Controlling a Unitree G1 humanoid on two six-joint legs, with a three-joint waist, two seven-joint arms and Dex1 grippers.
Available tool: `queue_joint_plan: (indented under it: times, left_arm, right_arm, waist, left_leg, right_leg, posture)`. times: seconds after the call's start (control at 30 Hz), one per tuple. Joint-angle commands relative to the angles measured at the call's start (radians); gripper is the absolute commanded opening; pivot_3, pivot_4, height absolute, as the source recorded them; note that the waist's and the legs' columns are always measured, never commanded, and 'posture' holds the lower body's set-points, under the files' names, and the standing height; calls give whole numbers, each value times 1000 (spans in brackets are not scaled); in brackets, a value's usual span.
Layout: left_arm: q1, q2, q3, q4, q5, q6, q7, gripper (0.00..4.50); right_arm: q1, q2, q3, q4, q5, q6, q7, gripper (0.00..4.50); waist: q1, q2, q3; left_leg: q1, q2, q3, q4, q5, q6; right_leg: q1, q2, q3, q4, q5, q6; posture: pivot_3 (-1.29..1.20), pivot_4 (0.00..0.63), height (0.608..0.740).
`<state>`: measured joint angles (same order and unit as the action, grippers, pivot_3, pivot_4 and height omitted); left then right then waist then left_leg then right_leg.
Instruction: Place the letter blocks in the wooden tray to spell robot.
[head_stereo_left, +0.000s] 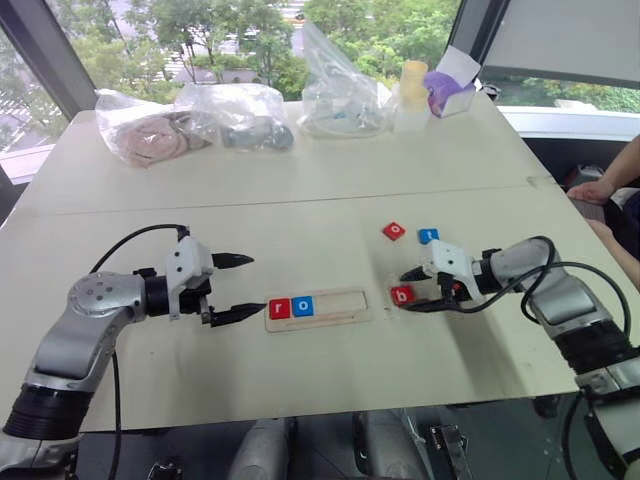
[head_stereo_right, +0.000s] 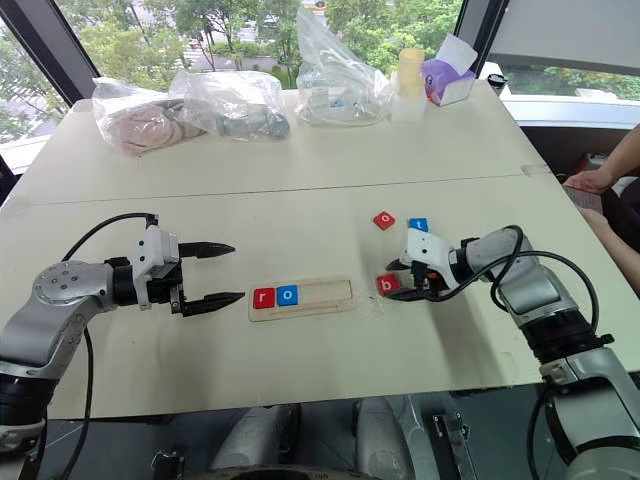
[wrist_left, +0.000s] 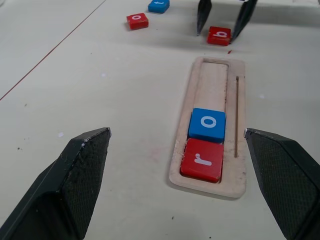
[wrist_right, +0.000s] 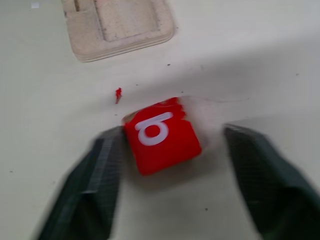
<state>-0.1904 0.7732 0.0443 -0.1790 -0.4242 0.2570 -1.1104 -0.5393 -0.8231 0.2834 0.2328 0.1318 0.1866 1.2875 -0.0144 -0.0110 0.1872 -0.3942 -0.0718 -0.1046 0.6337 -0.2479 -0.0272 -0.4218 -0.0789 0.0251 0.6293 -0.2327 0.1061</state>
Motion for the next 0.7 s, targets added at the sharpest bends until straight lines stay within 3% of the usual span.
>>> queue_joint_plan:
  times: [0.03, 0.23, 0.4, 0.7]
  left_arm:
    - [-5, 5, 19, -22, -3, -11, 2, 4500]
    - [-2, 12, 20, -21, -8, -7, -7, 4500]
    - [2, 11, 14, -31, -15, -3, -22, 4500]
    - [22, 14, 15, -61, -14, -1, -31, 4500]
  right_arm:
    - [-9, 11, -14, -10, -6, -6, 11, 1144]
    - [-39, 36, -44, -244, 63, 122, -3, 1132]
    - [-42, 97, 26, -405, 61, 251, -36, 1132]
    - [-98, 229, 184, -370, -66, 298, -118, 1132]
  waist:
    - [0, 0, 0]
    - [-1, 1, 0]
    - [2, 0, 0]
    - [1, 0, 0]
  left_leg:
    - [0, 0, 0, 0, 0, 0]
    - [0, 0, 0, 0, 0, 0]
    - [0, 0, -1, 0, 0, 0]
    - [-1, 0, -1, 0, 0, 0]
  right_leg:
    - [0, 0, 0, 0, 0, 0]
    - [-1, 0, 0, 0, 0, 0]
    - [-1, -1, 0, 0, 0, 0]
    - [-1, 0, 0, 0, 0, 0]
  posture:
    - [0, 150, 740]
    - [0, 150, 740]
    - [0, 150, 740]
    - [0, 150, 740]
